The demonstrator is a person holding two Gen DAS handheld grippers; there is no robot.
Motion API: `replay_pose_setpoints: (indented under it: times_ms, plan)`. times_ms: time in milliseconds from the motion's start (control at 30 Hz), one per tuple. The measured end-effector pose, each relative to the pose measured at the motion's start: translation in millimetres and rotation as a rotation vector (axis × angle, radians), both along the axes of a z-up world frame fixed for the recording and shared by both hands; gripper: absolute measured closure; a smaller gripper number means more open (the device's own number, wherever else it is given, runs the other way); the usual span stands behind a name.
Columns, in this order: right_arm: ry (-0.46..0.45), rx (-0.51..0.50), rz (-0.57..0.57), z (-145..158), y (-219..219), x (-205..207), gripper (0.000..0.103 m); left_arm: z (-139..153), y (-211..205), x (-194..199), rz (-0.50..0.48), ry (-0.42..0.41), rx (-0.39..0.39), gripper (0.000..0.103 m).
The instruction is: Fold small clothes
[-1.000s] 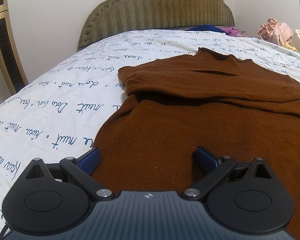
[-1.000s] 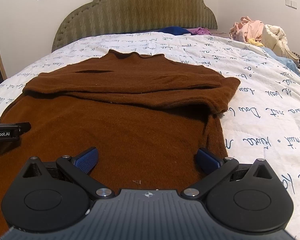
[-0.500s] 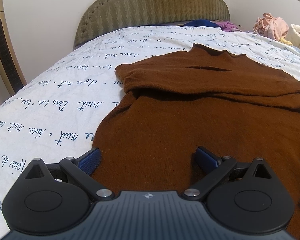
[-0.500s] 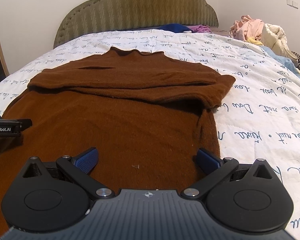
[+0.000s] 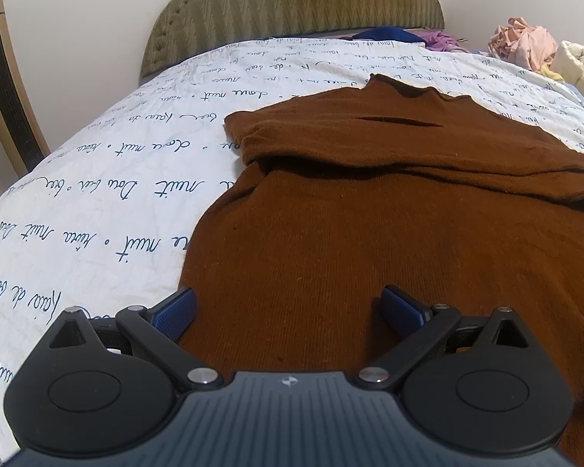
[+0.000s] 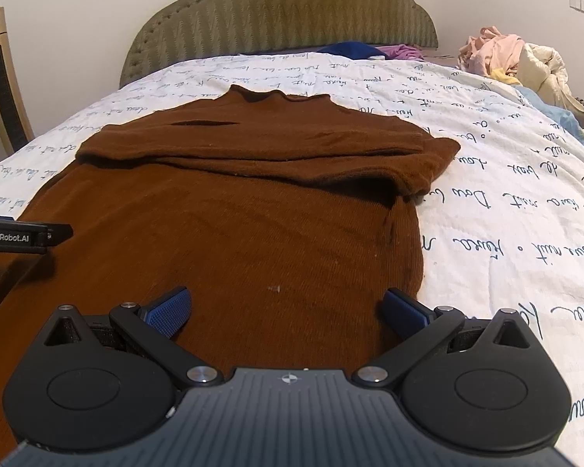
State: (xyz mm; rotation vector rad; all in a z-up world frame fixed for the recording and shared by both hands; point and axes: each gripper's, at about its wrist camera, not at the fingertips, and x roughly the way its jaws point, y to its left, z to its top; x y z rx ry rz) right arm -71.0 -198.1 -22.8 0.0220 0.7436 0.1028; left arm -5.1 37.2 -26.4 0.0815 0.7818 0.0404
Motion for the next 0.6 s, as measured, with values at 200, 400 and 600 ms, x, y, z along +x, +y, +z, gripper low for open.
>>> replay_pose_setpoints:
  times_ms: [200,400,600]
  plan:
    - [0.009,0.007,0.018,2,-2,-10,0.0,1,0,-4,-0.001,0.009,0.0,0.001]
    - [0.017,0.027,0.03,4,-4,-18,0.0,2,1,-7,-0.001,0.017,-0.006,0.001]
    - [0.022,0.045,0.04,7,-7,-26,0.0,3,1,-9,-0.004,0.019,-0.006,0.001]
